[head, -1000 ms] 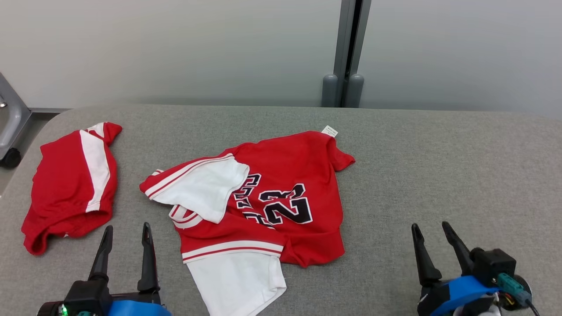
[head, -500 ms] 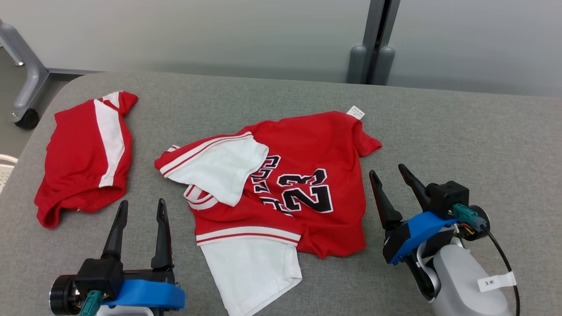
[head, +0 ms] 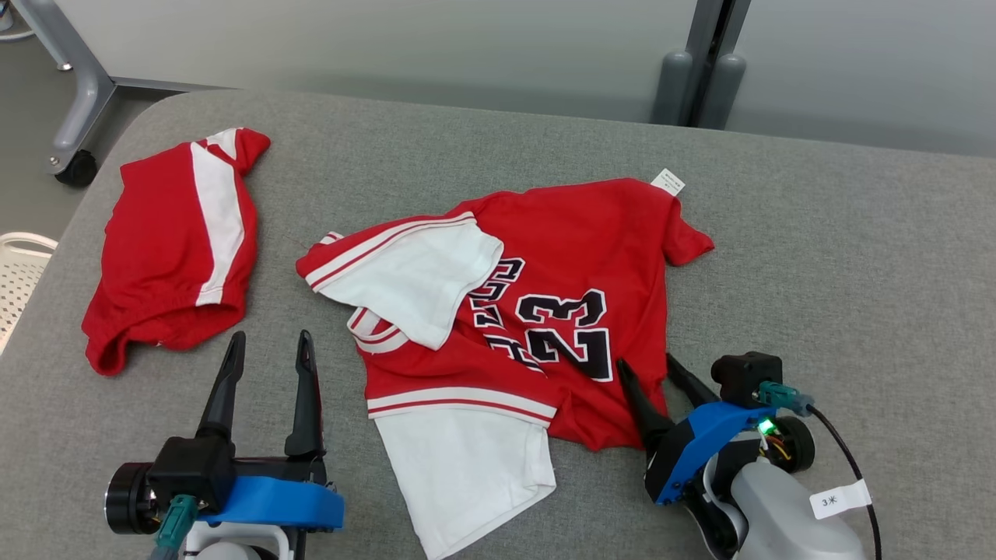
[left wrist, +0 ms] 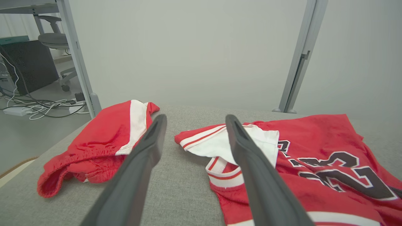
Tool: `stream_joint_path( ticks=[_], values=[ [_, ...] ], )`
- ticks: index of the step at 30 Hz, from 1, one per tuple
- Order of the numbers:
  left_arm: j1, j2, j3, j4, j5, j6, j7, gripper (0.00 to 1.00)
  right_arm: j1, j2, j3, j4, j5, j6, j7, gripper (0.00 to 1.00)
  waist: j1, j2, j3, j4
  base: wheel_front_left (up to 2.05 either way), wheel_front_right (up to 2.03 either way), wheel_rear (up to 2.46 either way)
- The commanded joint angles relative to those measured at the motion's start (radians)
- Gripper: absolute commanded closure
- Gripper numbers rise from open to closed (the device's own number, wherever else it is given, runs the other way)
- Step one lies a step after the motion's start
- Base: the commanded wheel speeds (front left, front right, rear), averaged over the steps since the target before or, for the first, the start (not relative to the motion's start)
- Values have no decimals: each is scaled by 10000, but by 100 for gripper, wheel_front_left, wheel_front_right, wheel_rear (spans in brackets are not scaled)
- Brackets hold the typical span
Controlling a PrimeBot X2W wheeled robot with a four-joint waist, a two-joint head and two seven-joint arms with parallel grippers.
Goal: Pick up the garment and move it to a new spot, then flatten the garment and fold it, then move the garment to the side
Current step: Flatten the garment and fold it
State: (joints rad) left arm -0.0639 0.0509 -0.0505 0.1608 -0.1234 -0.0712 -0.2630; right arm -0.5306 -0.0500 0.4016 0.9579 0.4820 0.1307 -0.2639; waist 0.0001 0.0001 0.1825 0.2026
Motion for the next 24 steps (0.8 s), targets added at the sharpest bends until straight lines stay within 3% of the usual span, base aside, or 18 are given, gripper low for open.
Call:
stream_joint_path(
  ticks=[1,3,4,8,12,24],
  values=[
    [-135,-8,-75,18,-66,18,-27,0,-130,-13,293,117,410,1,-9,0,-1,-1,8,11,0,0,0],
    [-161,-8,-122,22,-86,43,-26,0,-210,-11,662,166,869,3,-6,93,-1,-1,5,5,0,0,0],
    [-162,-9,-138,35,-98,48,-26,0,-206,-9,800,201,1015,3,-6,100,-1,-1,-4,-3,0,0,0],
    [-133,-9,-192,77,-141,51,-26,0,-368,-19,787,126,1144,1,-9,100,-1,-1,-98,-91,0,0,0],
    [31,-7,-200,85,-141,70,-26,0,-9,-139,136,-360,448,1,-10,100,-1,-1,-295,-221,0,0,0],
    [425,-6,-178,53,-160,81,-26,0,2484,-1290,-2689,-3432,-1390,1,-10,100,-1,-1,-768,-628,0,0,0]
  ],
)
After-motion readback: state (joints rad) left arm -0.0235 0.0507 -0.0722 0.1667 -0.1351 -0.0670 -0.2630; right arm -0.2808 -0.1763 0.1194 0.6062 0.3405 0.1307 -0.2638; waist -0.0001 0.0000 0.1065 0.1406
